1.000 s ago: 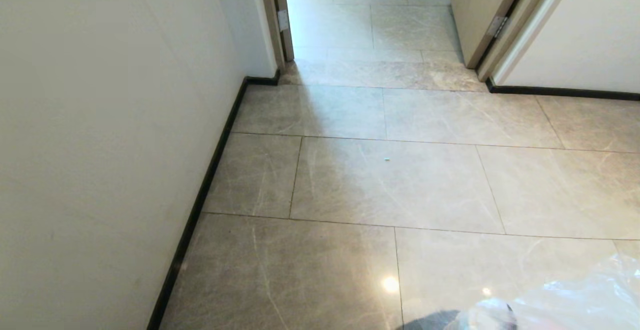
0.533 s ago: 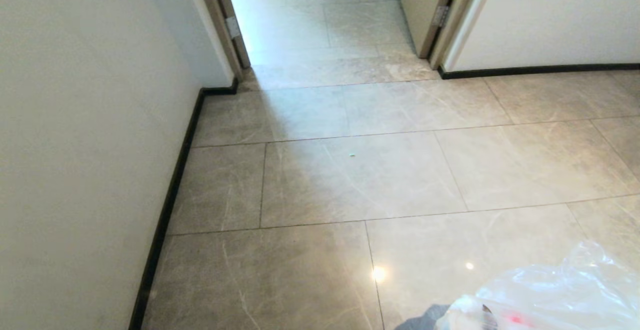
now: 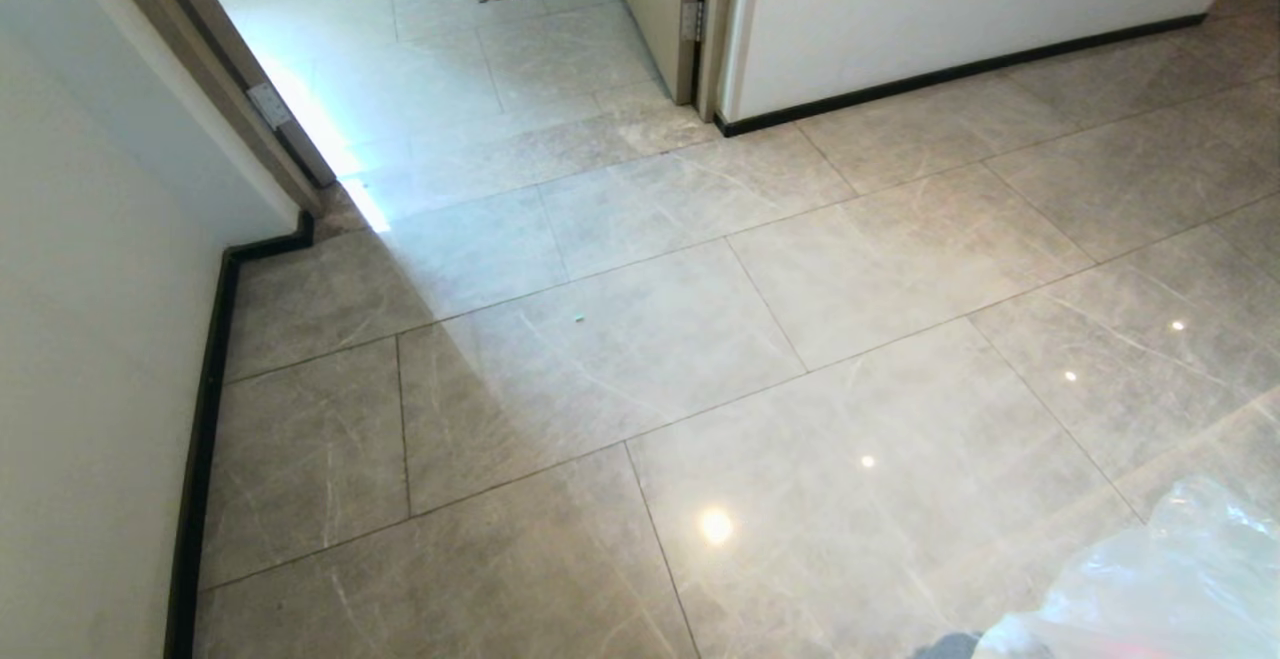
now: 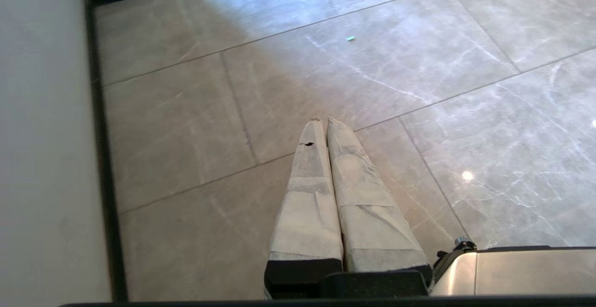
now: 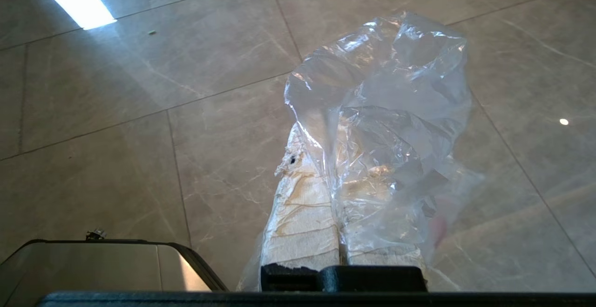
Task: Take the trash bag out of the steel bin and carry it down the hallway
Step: Put the trash bag at the door
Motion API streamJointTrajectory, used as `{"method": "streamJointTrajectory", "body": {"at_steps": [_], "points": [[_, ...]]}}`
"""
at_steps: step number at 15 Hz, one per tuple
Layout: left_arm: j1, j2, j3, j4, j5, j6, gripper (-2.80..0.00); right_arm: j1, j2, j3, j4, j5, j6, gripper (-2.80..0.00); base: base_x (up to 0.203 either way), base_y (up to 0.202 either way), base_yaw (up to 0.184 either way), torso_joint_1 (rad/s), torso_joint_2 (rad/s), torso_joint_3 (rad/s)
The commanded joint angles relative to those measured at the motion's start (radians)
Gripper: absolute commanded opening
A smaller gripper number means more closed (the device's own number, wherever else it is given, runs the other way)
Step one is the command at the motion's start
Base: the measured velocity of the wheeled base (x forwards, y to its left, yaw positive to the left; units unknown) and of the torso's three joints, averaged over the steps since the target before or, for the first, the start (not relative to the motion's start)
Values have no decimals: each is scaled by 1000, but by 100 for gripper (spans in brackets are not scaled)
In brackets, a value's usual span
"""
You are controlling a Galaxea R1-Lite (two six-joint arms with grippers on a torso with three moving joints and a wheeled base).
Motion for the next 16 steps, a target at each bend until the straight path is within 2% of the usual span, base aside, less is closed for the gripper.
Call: {"method": "streamJointTrajectory", "body": {"at_steps": [1, 13, 16], "points": [[0, 0, 0, 0, 0, 0, -280, 0, 1, 0, -1, 1, -2, -280, 0, 0, 0, 0, 0, 0], [1, 0, 0, 0, 0, 0, -280, 0, 1, 1, 0, -1, -5, -280, 0, 0, 0, 0, 0, 0], [1, 0, 0, 0, 0, -2, -280, 0, 1, 1, -1, -1, -1, -280, 0, -3, 132, 2, 4, 1]]}}
